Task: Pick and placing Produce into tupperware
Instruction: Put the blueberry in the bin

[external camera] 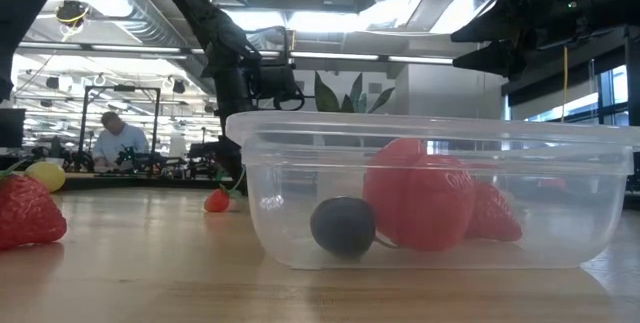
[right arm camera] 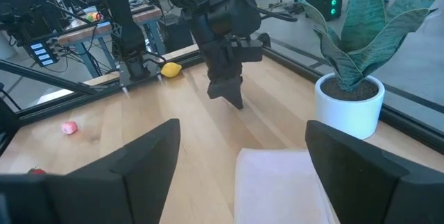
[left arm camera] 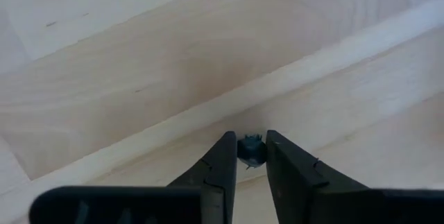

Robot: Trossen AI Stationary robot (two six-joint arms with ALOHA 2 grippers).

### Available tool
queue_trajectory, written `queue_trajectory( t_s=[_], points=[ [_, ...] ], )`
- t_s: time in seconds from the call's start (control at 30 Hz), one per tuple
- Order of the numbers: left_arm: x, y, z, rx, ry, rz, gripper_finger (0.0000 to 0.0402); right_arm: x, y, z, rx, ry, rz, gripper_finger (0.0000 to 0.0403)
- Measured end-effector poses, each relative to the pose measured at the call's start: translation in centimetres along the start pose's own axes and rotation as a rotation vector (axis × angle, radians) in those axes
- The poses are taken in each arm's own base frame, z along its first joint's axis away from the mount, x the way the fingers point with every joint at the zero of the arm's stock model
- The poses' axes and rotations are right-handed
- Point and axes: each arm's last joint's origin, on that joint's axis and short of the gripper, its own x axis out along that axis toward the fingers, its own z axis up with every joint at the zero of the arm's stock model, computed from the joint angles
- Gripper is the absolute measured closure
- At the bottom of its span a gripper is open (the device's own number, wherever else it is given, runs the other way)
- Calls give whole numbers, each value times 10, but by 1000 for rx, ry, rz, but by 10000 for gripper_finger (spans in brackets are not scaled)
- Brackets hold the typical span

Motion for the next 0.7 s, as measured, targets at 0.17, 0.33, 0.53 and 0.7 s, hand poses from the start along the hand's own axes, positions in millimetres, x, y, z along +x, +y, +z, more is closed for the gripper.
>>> queue_trajectory(
  t_s=[0.17, 0.33, 0.53, 0.7],
  points=[
    [-20, -8, -4, 62, 32, -137, 353, 0, 0, 0, 0, 0, 0, 91],
    [-58, -24, -11, 139, -47, -276, 353, 0, 0, 0, -6, 0, 0, 91],
    [-117, -57, -33, 309, -215, -546, 345, 0, 0, 0, -28, -1, 0, 91],
    [-152, -87, -69, 512, -320, -724, 357, 0, 0, 0, -31, -1, 0, 91]
  ],
)
